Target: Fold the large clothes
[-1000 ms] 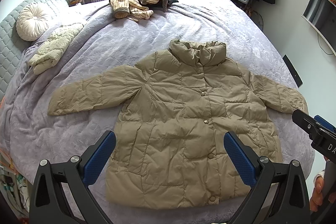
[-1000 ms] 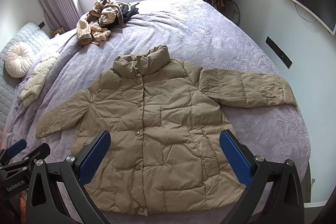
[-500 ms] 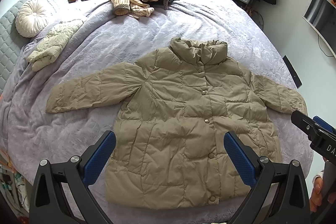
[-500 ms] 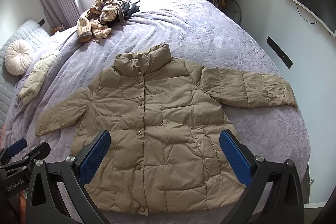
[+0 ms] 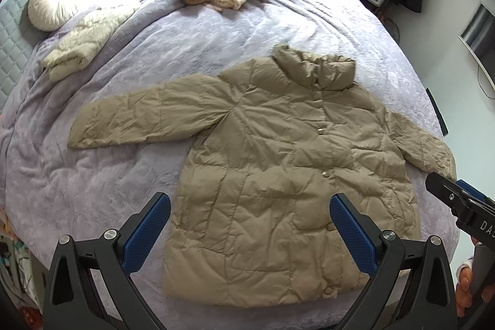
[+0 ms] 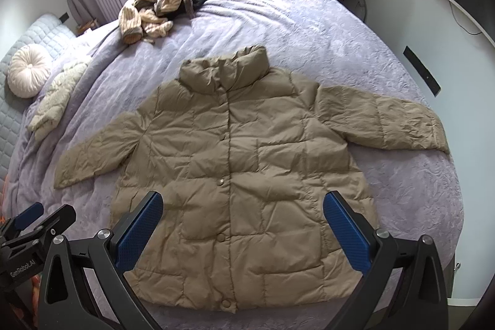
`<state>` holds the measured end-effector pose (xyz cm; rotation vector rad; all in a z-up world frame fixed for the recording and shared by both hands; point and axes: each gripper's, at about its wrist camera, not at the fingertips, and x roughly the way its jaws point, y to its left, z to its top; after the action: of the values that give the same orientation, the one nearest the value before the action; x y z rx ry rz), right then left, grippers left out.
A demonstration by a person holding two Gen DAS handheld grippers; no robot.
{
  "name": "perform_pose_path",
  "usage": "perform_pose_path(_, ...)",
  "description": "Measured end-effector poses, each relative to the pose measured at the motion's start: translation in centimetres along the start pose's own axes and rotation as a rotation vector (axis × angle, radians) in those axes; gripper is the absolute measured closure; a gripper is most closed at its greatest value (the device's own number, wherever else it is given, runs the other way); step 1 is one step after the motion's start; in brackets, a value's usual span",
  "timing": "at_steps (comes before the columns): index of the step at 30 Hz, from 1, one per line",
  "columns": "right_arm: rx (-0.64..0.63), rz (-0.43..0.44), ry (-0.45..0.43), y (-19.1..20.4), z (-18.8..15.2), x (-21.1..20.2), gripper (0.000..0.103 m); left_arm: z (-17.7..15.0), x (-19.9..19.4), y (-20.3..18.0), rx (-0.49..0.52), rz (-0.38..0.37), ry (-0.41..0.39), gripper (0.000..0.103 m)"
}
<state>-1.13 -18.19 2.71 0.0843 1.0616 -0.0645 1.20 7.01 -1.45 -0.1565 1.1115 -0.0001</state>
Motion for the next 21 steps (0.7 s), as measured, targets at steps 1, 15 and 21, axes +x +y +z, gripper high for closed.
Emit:
perform_pose_path(1,-0.005,0.007,0.012,0.6,-0.1,0.3,0.0,0.0,0.4,0.8,-0.011,0.0,0.009,0.0)
perform_pose_path(15,-0.089,0.159,0.18,11.4,-1.6,8.3,0.0,0.1,11.1,15.8,-0.227,-0.007,0.104,0.0)
perform_pose_path(21,-0.134,0.221,0.3,15.9,-2.7,13.4,0.0,1.4,17.9,23.3,-0.38,-0.059,0.07,0.0)
